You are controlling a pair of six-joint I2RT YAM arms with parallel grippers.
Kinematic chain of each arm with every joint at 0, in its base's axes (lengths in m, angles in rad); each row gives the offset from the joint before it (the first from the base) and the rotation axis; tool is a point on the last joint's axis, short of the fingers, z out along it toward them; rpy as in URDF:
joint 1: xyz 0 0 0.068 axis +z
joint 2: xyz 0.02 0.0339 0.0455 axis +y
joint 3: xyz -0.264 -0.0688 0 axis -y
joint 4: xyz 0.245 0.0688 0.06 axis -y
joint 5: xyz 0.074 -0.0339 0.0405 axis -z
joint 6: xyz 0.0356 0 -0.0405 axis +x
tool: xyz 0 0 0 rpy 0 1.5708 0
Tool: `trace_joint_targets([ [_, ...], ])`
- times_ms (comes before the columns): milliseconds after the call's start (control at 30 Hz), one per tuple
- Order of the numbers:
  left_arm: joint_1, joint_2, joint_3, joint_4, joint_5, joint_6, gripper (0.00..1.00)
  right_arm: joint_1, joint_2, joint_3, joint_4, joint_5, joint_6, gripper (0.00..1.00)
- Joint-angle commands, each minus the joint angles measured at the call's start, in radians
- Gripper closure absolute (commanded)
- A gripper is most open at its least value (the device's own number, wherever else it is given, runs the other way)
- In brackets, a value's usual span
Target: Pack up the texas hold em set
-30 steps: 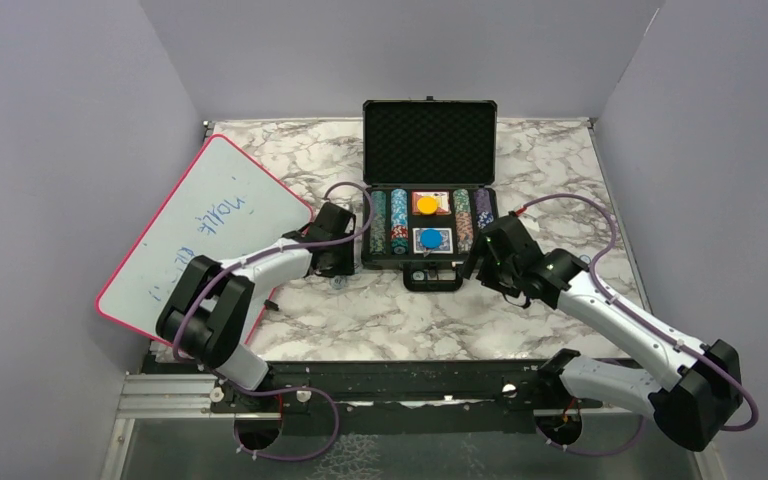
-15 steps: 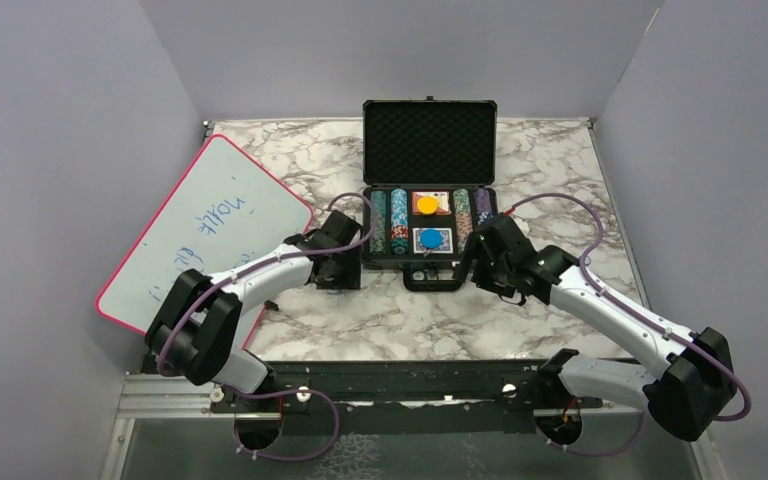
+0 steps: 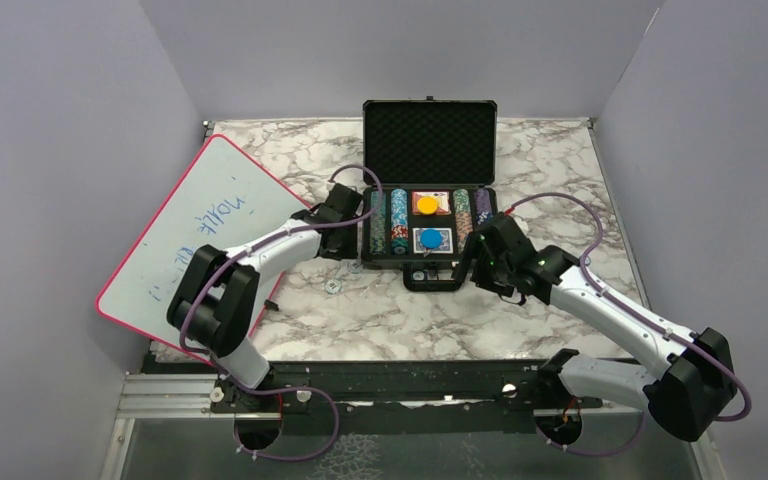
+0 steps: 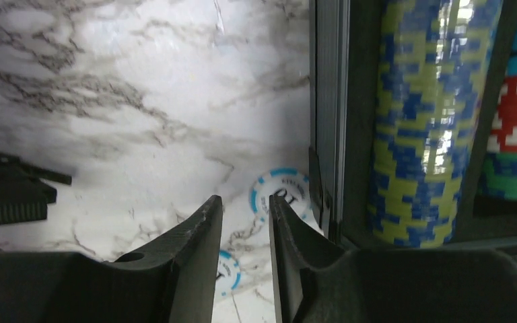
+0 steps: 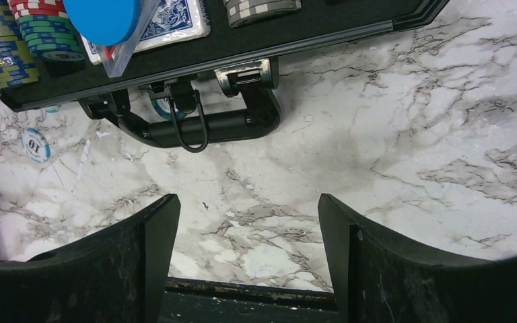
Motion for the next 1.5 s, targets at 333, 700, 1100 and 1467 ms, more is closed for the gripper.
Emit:
trace_joint_targets([
  [333, 0.033, 0.178, 0.087, 0.075, 0.083, 0.004, 0.87, -0.004, -0.047, -0.001, 0.019, -0.012, 0.007, 0.23],
  [700, 0.014, -0.035, -0.152, 0.061, 0.223, -0.063, 0.93, 0.008, 0.000, 0.017, 0.072, -0.095, -0.009, 0.28],
  [1100, 0.029, -0.346, -0.044, -0.035, -0.026, -0.023, 0.81, 0.349, 0.381, 0.315, -0.012, 0.015, -0.020, 0.25],
  [1467, 0.117, -0.531, 0.272, -0.039, -0.466, 0.066, 0.44, 0.436, 0.879, 0.844, -0.254, 0.013, -0.112, 0.20],
])
